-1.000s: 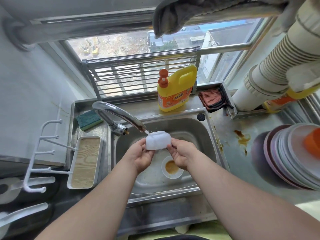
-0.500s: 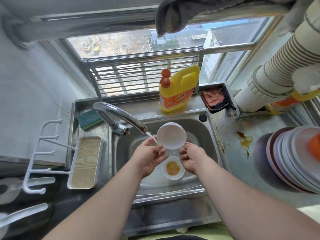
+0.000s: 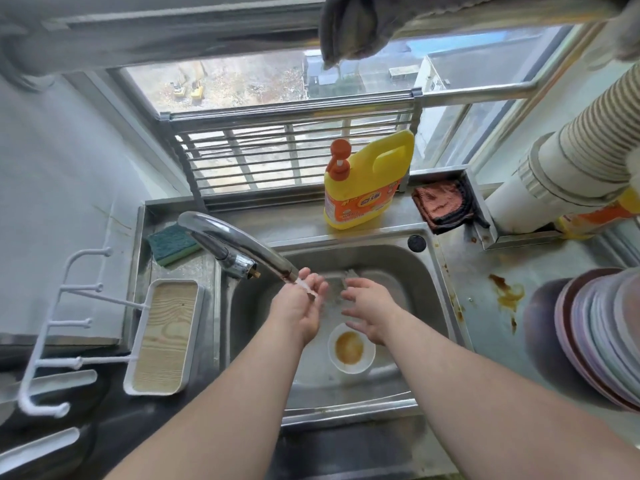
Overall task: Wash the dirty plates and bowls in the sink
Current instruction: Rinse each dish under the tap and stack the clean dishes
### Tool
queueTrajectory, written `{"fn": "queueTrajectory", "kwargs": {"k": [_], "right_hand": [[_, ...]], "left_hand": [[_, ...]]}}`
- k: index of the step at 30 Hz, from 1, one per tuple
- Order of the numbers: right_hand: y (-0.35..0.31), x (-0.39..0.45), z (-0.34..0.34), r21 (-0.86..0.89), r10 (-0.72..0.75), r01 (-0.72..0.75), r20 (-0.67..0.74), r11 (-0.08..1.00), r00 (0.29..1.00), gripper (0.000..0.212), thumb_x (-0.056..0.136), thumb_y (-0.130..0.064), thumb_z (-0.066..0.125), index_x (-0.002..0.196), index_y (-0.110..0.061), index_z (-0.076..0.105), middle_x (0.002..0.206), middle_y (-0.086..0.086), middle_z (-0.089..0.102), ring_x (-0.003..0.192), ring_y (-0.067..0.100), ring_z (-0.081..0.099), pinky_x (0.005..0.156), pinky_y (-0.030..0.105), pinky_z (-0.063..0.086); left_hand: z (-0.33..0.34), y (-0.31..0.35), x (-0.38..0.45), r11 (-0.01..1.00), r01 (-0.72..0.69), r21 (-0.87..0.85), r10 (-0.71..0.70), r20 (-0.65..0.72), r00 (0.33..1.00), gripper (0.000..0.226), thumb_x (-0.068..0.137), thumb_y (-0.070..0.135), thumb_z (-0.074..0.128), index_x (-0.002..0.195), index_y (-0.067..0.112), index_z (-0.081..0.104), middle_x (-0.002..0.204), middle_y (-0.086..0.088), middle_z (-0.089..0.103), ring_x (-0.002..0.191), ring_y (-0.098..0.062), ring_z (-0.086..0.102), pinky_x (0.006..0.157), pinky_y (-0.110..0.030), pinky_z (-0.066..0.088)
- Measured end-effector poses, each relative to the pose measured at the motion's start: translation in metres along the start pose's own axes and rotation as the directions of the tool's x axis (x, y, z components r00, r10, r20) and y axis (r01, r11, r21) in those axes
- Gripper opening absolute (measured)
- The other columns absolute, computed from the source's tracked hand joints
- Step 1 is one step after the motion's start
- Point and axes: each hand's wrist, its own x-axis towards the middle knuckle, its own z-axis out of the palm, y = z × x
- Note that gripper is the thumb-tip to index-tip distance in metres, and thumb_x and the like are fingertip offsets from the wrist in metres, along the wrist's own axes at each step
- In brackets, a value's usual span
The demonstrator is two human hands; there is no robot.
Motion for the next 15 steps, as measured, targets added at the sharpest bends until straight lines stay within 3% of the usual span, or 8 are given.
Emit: {"fn": "queueTrajectory", "kwargs": {"k": [2,4,8,10,12,14,15], "right_hand": [[0.012,0.010,-0.003,-0.112,-0.043,0.035,-0.072,0.993,0.996,0.030,0.095,-0.012,0.056,0.119,-0.026,0.068,0.099,0.004,0.068,0.079,0.023,0.060,0.063,0.029,0.047],[0.021,0.019,-0.003,-0.182,-0.063,0.048,-0.079,0.982,0.995,0.032,0.090,-0.011,0.056,0.118,-0.023,0.068,0.094,0.007,0.067,0.077,0.024,0.057,0.057,0.029,0.042],[0.030,0.033,0.007,-0.245,-0.018,0.014,-0.014,0.969,1.000,0.026,0.090,-0.006,0.057,0.108,-0.022,0.066,0.088,0.013,0.068,0.074,0.027,0.057,0.061,0.035,0.045],[0.032,0.043,0.010,-0.260,-0.005,0.006,0.005,0.966,1.000,0.038,0.079,-0.014,0.064,0.117,-0.016,0.067,0.087,0.012,0.072,0.071,0.026,0.061,0.068,0.039,0.050],[0.033,0.051,0.013,-0.223,-0.016,0.027,0.050,0.974,0.999,0.040,0.074,-0.022,0.071,0.112,-0.008,0.069,0.086,0.014,0.073,0.073,0.028,0.065,0.071,0.042,0.052],[0.032,0.050,0.024,-0.283,-0.090,0.113,0.095,0.953,0.991,0.017,0.089,-0.021,0.063,0.101,-0.010,0.070,0.088,0.015,0.070,0.078,0.029,0.064,0.071,0.041,0.048],[0.033,0.054,0.028,-0.418,-0.147,0.189,0.133,0.888,0.980,0.020,0.096,-0.023,0.056,0.106,-0.014,0.070,0.097,0.014,0.071,0.085,0.029,0.066,0.075,0.040,0.048]], "left_hand": [[0.001,-0.007,0.003,0.999,0.009,0.045,-0.007,-0.048,0.999,0.007,0.099,0.005,0.069,0.099,0.009,0.064,0.080,-0.004,0.063,0.059,-0.008,0.063,0.048,-0.016,0.055],[-0.001,-0.015,0.005,0.988,0.032,0.153,-0.019,-0.086,0.996,0.018,0.092,0.021,0.081,0.094,0.015,0.064,0.062,0.006,0.059,0.043,-0.001,0.050,0.036,-0.013,0.042],[-0.003,-0.033,0.007,0.941,0.108,0.321,-0.082,-0.092,0.992,0.046,0.095,0.055,0.071,0.076,0.018,0.051,0.051,0.007,0.037,0.033,-0.008,0.025,0.033,-0.017,0.019],[0.000,-0.037,0.010,0.967,0.096,0.238,-0.086,-0.053,0.995,0.044,0.102,0.048,0.064,0.075,0.016,0.050,0.053,0.005,0.041,0.033,-0.009,0.029,0.033,-0.019,0.023],[0.000,-0.040,0.015,0.988,0.056,0.143,-0.057,0.001,0.998,0.028,0.106,0.026,0.063,0.083,0.011,0.059,0.064,-0.001,0.055,0.042,-0.008,0.049,0.040,-0.020,0.043],[-0.003,-0.040,0.022,0.995,0.022,0.101,-0.023,0.007,1.000,0.009,0.103,0.008,0.065,0.095,0.010,0.064,0.080,-0.006,0.062,0.051,-0.005,0.060,0.047,-0.014,0.050],[-0.004,-0.040,0.025,0.996,0.020,0.089,-0.020,-0.006,1.000,0.008,0.101,0.010,0.068,0.095,0.012,0.064,0.080,-0.004,0.060,0.046,-0.002,0.056,0.042,-0.011,0.045]]}}
